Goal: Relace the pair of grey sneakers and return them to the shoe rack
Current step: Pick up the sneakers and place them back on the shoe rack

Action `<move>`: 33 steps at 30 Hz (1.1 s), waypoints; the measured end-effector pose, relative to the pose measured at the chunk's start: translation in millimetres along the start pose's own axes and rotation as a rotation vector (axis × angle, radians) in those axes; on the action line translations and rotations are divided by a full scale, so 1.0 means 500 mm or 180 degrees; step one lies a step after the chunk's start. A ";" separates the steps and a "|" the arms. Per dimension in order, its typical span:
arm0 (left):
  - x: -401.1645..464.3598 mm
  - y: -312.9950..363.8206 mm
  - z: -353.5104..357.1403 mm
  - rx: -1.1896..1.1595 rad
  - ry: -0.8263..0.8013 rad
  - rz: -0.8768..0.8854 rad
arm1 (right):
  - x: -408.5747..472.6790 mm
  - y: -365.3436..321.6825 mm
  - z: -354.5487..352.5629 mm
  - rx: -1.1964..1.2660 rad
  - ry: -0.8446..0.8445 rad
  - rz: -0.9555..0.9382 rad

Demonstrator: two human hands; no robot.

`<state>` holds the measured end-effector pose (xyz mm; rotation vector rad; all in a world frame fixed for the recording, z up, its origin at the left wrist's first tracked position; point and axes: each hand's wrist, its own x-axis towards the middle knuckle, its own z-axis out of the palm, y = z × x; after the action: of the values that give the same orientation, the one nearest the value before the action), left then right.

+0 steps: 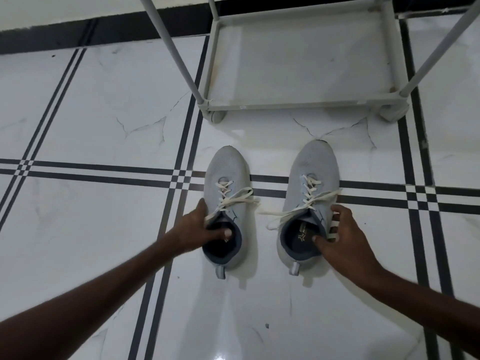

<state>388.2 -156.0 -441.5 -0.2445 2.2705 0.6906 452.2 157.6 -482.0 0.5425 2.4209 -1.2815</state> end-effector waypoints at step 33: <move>-0.540 0.400 -0.430 -0.0910 0.0926 0.1297 | -0.322 -0.692 -0.469 -0.0326 0.0314 -0.0193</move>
<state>377.4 -114.2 -45.0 -0.0120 2.5212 1.2666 395.1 147.7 -37.8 0.5189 2.5860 -1.1722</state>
